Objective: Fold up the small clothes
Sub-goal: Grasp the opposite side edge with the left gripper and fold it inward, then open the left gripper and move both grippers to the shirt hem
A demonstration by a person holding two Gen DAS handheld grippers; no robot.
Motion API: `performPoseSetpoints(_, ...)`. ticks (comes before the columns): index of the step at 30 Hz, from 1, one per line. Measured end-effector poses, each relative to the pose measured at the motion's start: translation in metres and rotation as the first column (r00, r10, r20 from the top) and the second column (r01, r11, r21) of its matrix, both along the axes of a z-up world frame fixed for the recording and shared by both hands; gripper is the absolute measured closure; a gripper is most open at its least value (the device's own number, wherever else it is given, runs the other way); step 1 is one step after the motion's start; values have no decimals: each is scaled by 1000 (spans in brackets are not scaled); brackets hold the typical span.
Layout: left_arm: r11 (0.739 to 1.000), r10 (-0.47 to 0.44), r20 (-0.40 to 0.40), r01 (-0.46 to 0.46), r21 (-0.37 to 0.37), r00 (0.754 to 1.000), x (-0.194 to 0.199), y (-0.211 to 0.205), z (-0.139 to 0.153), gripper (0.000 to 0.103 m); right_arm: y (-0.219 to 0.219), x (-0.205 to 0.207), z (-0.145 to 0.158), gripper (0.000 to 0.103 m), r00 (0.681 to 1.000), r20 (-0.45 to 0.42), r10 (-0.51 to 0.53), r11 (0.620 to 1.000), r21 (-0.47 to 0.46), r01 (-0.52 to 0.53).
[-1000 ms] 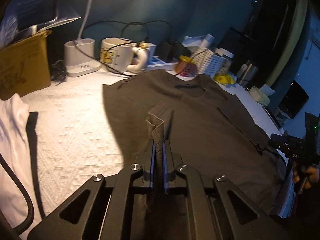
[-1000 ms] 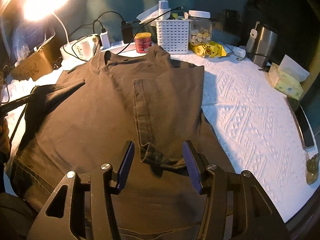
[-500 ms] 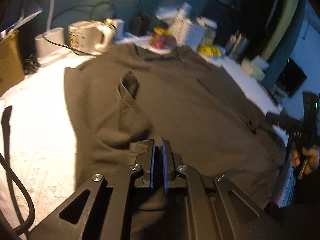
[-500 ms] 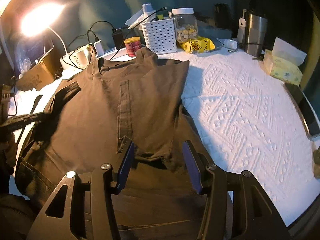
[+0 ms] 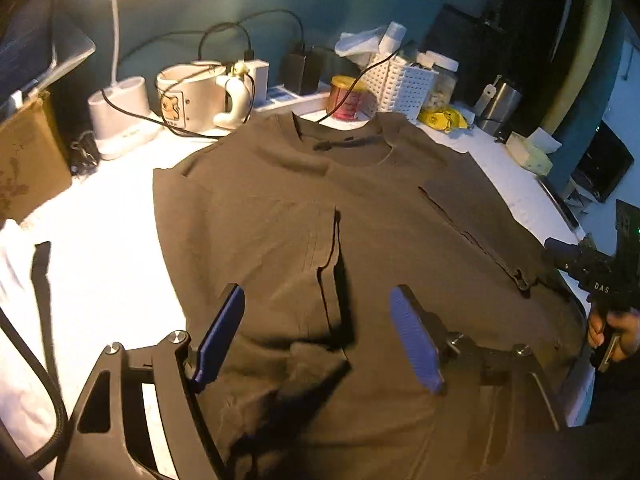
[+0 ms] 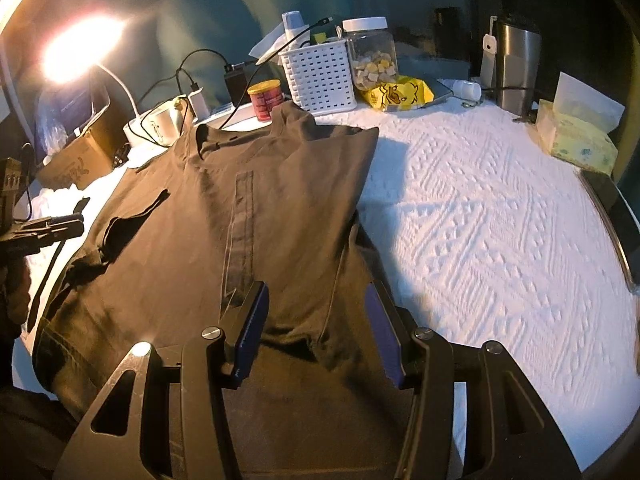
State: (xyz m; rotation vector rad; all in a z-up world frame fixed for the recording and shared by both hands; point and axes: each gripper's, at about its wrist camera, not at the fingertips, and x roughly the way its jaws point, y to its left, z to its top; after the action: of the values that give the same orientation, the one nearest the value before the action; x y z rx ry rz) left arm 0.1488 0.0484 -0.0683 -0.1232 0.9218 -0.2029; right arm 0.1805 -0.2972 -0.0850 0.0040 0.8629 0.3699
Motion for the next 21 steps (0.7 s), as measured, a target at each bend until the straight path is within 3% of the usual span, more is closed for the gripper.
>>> performPoseSetpoints(3, 1000, -26, -45, 26, 3, 999, 11, -7, -16, 28, 5, 10, -6, 50, 1000, -25, -5, 1000, -18, 4)
performPoseSetpoints(7, 985, -169, -108, 170, -5, 980, 11, -35, -34, 28, 14, 21, -19, 50, 996, -86, -3, 999, -39, 0)
performPoseSetpoints(10, 973, -222, -97, 227, 34, 970, 3, -50, -35, 28, 26, 22, -23, 50, 995, -99, 24, 997, -65, -31)
performPoseSetpoints(12, 966, -259, -93, 258, -27, 961, -2, -52, -30, 28, 32, 21, -24, 50, 996, -90, 29, 993, -108, -39)
performPoseSetpoints(17, 967, -256, -47, 256, -10, 966, -16, -52, -14, 28, 28, 18, -23, 50, 994, -103, 27, 994, -102, -38)
performPoseSetpoints(21, 975, -224, -13, 224, -14, 975, -27, -45, -5, 28, 33, 9, -24, 50, 995, -96, 40, 986, -158, -55)
